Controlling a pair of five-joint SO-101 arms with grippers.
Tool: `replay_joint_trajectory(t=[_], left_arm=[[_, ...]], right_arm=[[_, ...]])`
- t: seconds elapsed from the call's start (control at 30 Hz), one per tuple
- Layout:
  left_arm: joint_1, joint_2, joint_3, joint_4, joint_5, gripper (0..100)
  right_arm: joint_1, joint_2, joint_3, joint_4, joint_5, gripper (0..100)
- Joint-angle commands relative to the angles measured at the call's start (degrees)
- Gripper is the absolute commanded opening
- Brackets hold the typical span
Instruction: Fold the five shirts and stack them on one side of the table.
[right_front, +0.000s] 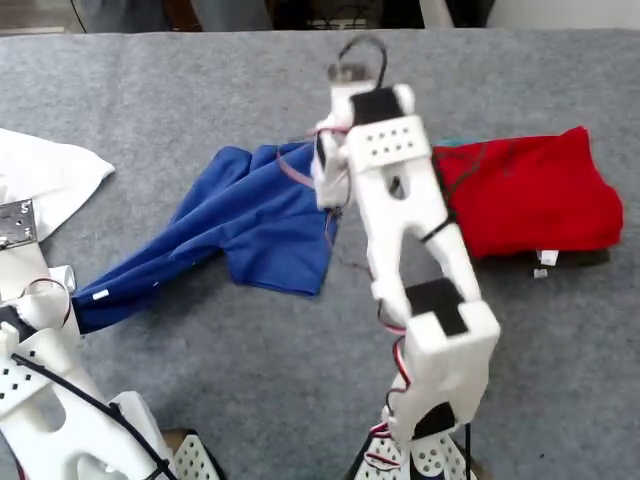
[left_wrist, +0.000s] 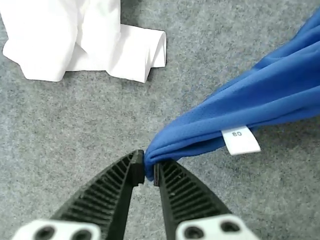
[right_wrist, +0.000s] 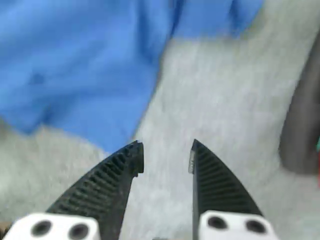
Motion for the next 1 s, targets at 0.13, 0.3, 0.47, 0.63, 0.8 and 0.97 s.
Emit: replay_joint_trajectory(t=[0.13, 0.3, 0.47, 0.63, 0.8, 0.97], left_arm=[[0.48, -0.79, -0.66, -0.35, -0.35, 3], [0.48, -0.79, -0.66, -0.35, -0.35, 3], [0.48, -0.79, -0.66, -0.35, -0.35, 3], [0.48, -0.79, -0.66, -0.35, -0.35, 3], [0.4, -0.79, -0.66, -0.35, -0.35, 3], [0.4, -0.79, -0.66, -0.35, -0.35, 3]], right_arm=[[-6.15, -0.84, 9.36, -5.36, -13.45, 17.0], [-10.46, 8.31, 7.52, -5.63, -18.55, 17.1], [-12.84, 18.15, 2.07, -5.1, -20.84, 17.0], [-12.75, 24.66, -2.51, -4.57, -20.84, 16.7], [-12.66, 27.82, -4.0, -4.57, -20.66, 11.6], [-12.57, 27.82, -4.0, -4.13, -20.66, 3.8]])
